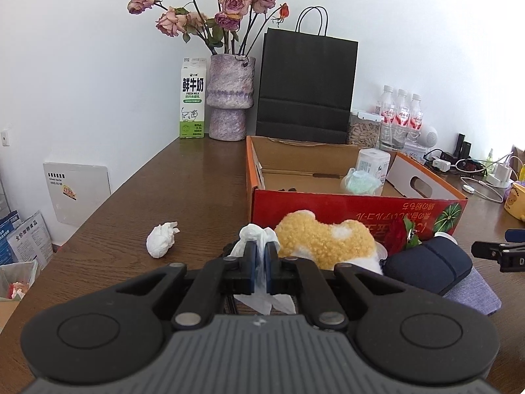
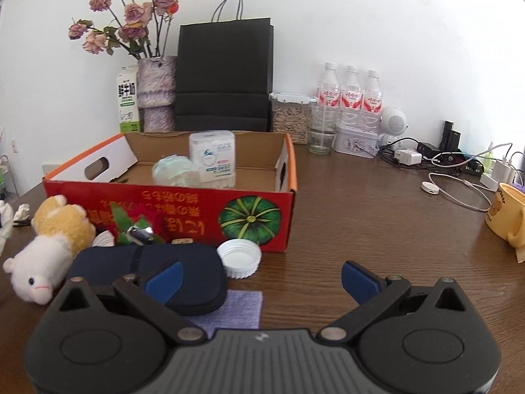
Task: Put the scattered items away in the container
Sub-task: 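Lift the tissue with left tool while right tool approaches the navy glasses case, then close right tool on the navy glasses case while left tool holds the tissue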
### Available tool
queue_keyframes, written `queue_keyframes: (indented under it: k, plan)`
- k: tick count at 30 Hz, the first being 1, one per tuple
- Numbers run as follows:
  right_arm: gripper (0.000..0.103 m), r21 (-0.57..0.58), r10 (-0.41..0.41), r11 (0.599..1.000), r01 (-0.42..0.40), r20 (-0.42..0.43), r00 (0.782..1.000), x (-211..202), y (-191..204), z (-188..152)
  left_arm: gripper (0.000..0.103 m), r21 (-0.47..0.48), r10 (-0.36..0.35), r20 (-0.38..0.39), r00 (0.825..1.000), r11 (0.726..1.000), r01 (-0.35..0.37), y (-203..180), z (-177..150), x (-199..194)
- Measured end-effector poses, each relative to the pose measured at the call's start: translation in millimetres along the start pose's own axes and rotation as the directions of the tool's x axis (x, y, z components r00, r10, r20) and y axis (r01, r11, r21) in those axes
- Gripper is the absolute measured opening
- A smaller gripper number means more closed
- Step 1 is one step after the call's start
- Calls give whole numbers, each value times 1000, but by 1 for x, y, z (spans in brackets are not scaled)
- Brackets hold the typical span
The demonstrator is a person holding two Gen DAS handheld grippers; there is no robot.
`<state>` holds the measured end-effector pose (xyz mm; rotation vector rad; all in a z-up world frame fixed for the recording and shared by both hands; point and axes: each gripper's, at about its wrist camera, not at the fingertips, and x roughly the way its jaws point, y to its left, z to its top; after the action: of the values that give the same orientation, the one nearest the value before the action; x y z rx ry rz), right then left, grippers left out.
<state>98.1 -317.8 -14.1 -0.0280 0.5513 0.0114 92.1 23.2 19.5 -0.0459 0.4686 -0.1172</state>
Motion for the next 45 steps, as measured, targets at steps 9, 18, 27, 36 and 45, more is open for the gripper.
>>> queue_keyframes:
  k: [9,18,27,36,45]
  plan:
    - [103,33,106,994,-105,-34,994,10,13,8,6,-17,-23,36,999,1000,23,-7,8,-7]
    - [103,-27,73,997,-77,-131,989,35,94,32,6,-46,-45,64,997,998,48,7,7,-22]
    - [103,-86,78,992,-96,-187,979,33,105,25,6,-77,-59,78,995,995,65,28,1,-36]
    - [103,-166,120,974,-157,-214,970,3,83,8,6,-79,-79,68,995,993,84,19,-3,-38]
    - [103,-11,125,991,-131,-226,966,7,59,10,6,-73,-88,56,995,993,92,6,-2,-36]
